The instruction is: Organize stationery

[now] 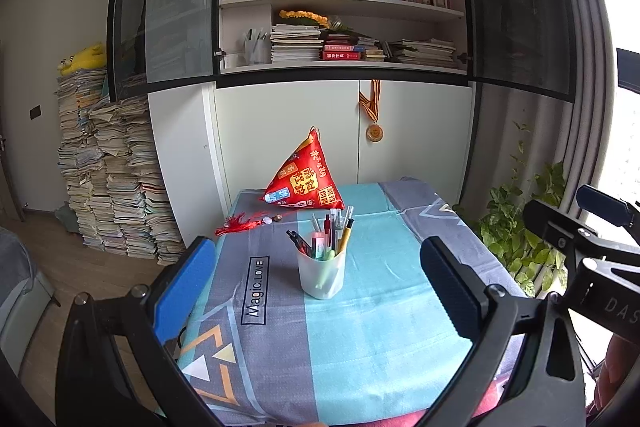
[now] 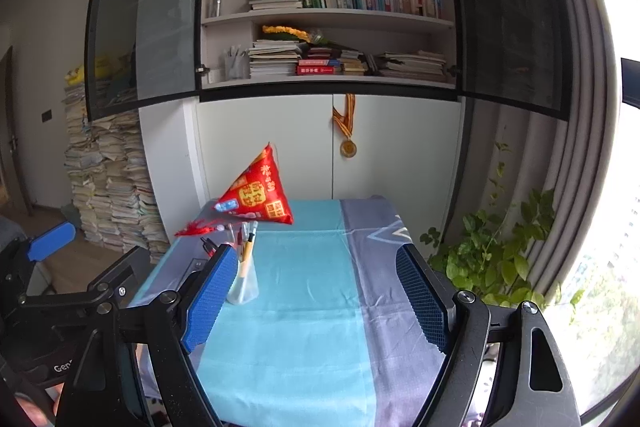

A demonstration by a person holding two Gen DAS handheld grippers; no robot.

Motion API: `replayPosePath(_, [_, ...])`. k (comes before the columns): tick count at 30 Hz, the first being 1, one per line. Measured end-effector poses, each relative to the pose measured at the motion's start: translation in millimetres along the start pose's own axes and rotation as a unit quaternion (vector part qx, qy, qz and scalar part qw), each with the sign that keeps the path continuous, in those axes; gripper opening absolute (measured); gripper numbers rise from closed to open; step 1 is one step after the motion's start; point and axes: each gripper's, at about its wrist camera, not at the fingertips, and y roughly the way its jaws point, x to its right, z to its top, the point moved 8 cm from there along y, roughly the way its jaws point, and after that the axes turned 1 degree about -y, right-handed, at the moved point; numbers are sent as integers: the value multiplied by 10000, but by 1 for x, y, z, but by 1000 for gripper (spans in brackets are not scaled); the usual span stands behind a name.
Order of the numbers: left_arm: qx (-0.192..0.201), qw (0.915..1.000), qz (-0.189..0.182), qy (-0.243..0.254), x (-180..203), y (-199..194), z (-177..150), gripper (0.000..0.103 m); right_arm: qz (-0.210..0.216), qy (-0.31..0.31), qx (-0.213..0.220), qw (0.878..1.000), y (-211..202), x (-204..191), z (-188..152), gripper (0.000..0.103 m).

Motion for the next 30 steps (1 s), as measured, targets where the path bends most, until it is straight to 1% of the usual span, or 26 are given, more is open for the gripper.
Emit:
replayPosePath(7, [99, 9999, -5, 25, 3, -7, 1, 102, -59, 29, 63, 10000, -8, 4, -3, 82])
replayPosePath(30, [112, 9998, -135, 126, 15, -3, 3, 102, -142, 165, 86, 9997, -15, 5, 0, 82])
